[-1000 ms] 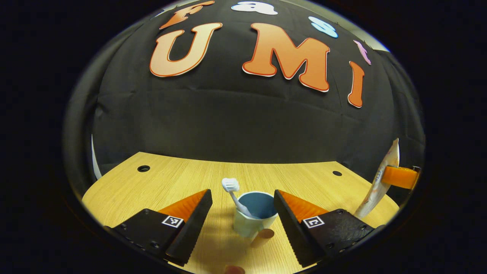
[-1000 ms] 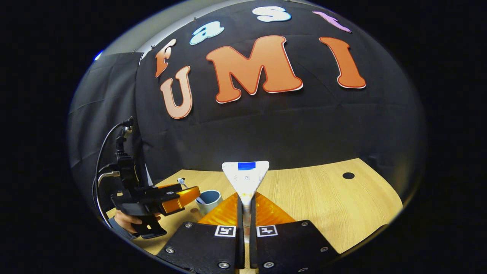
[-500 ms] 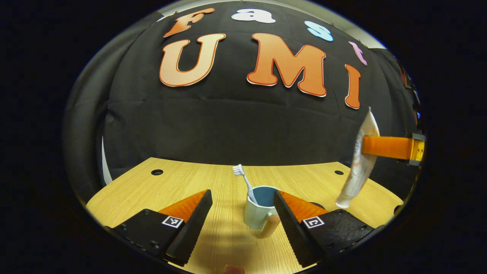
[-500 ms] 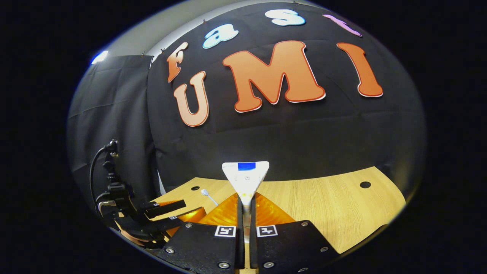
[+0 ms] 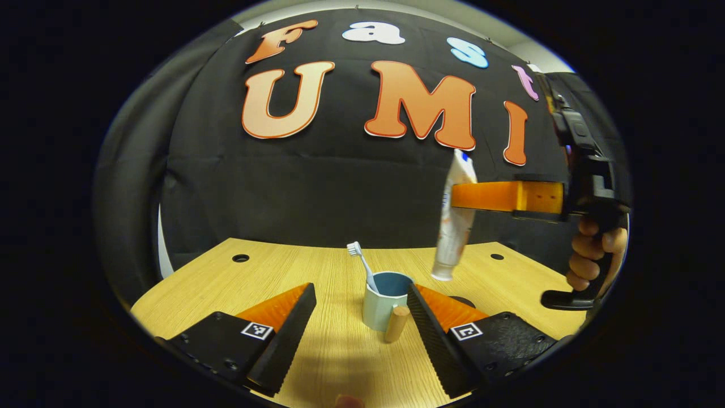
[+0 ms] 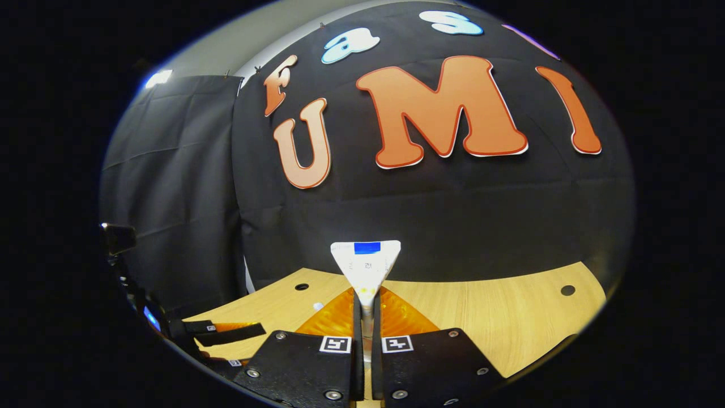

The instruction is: Put the toothbrush and toothpaste on the desktop into the cup, then pick up the cup and place it on the coaster on the desktop.

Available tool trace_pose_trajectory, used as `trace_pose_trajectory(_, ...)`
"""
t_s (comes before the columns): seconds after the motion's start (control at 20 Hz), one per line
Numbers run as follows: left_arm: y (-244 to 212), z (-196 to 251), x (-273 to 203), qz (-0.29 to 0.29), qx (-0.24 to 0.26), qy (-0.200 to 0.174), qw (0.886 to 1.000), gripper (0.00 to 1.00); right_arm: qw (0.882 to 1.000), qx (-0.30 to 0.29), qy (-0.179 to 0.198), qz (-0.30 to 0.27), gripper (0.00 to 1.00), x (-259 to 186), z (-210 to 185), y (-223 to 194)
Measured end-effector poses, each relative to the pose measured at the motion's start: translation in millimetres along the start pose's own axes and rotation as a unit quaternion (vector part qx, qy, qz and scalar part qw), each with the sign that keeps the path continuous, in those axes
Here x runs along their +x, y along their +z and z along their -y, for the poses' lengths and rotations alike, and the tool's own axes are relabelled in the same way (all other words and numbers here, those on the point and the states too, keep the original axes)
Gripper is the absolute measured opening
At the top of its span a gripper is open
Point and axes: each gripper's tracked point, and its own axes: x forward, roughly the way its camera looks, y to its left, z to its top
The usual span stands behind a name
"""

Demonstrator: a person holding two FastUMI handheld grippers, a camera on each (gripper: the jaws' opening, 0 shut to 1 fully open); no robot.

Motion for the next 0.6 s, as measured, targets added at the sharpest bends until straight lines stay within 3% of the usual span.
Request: trace_pose_trajectory(0.6,-17.4,-14.5,3.0,-0.012,-0.009,0.003,1.0,0.97,0.999,0.002,0.005,-0.047,0.05,73.5,-7.7,-53.7)
